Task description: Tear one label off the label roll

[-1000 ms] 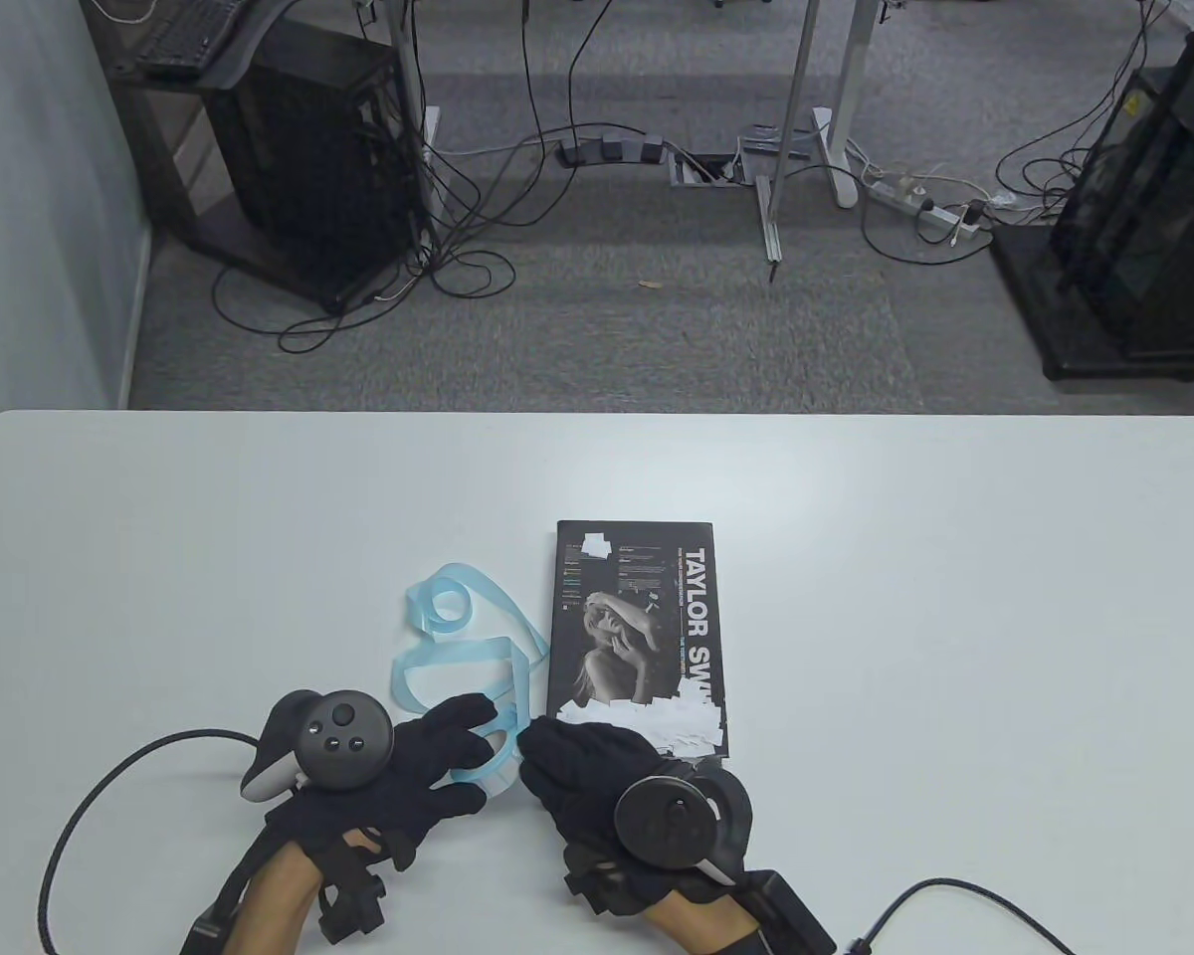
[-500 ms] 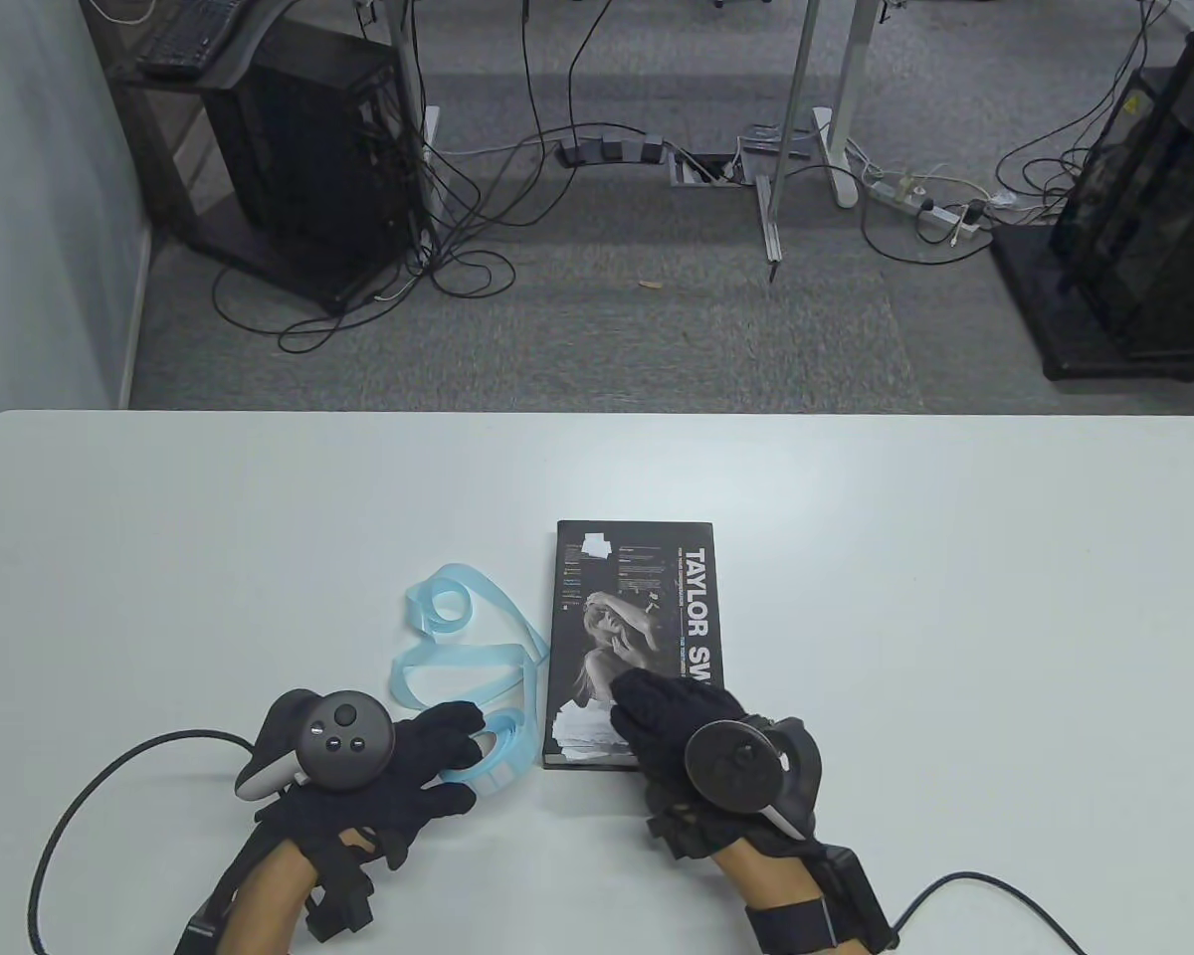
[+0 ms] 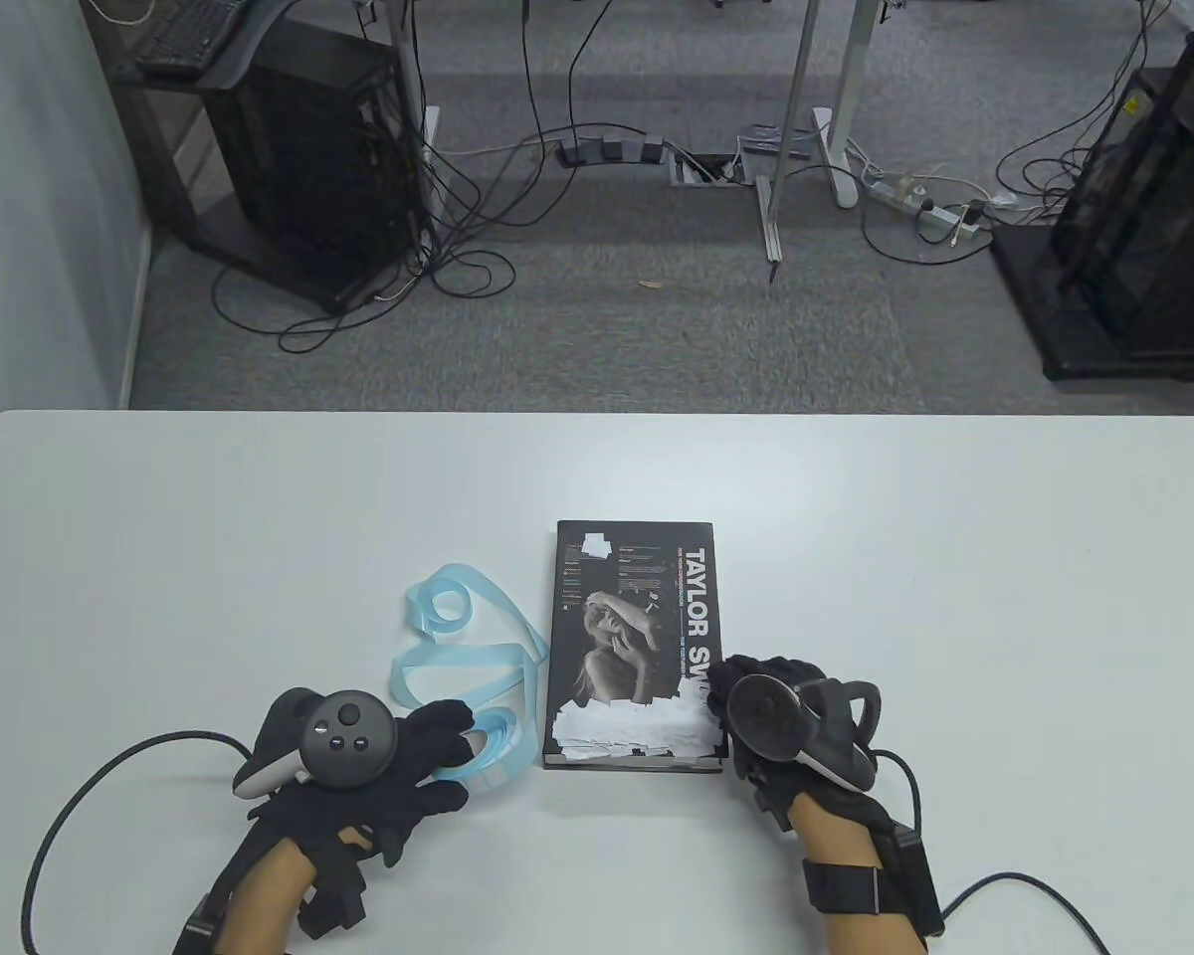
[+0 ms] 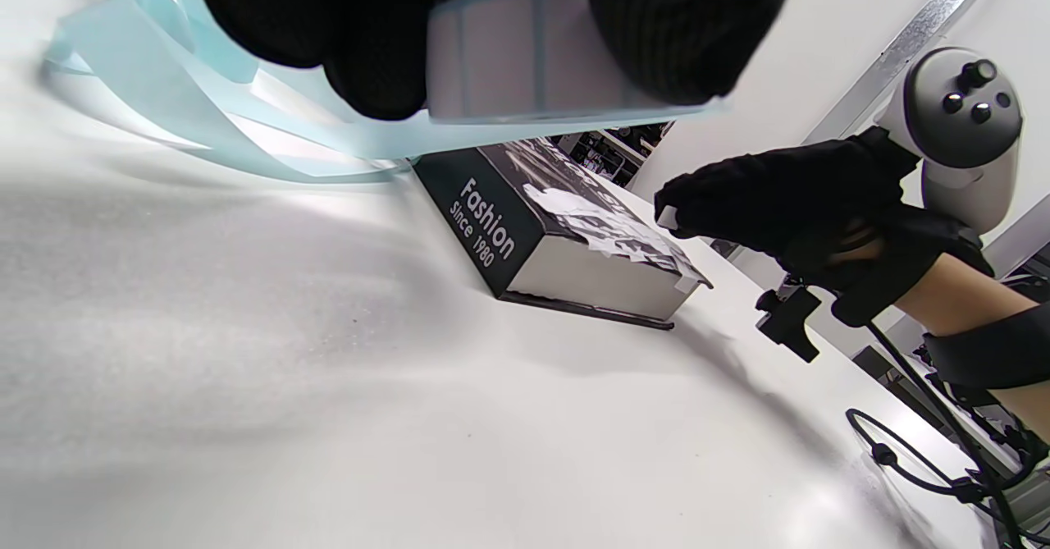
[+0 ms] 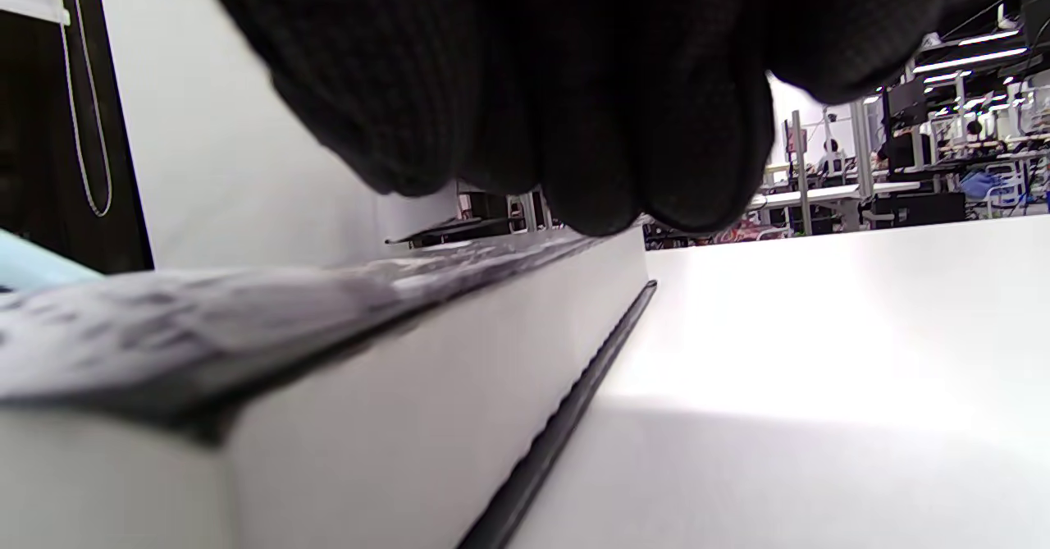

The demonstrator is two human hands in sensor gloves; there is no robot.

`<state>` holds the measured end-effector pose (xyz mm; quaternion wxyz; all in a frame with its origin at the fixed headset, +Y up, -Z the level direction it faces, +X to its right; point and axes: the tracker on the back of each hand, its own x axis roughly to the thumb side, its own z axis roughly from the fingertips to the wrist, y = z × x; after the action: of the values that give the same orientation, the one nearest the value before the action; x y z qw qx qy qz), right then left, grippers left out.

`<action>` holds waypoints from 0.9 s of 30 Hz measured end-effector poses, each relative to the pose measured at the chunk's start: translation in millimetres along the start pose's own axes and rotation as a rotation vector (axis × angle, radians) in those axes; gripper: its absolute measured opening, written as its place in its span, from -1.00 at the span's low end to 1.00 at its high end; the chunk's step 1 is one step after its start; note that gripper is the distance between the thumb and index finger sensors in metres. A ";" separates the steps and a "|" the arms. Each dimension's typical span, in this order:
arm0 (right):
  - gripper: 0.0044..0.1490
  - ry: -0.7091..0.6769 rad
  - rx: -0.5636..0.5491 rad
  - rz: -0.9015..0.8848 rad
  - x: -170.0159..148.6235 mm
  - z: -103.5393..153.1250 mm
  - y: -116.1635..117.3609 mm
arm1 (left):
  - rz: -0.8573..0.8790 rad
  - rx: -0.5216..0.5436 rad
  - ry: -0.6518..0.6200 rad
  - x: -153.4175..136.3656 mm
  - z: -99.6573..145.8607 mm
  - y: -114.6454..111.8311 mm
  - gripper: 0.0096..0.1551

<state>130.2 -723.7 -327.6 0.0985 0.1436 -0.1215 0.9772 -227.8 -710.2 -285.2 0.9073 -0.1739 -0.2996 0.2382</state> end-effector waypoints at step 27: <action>-0.44 -0.005 0.425 0.157 42.0 0.2 8.7 | -0.048 -0.013 0.030 -1.7 -2.2 -1.4 -0.35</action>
<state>88.8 -725.4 -316.4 -0.0106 0.1535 0.0758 0.9852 -227.2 -712.6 -286.9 0.9160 -0.1761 -0.2919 0.2115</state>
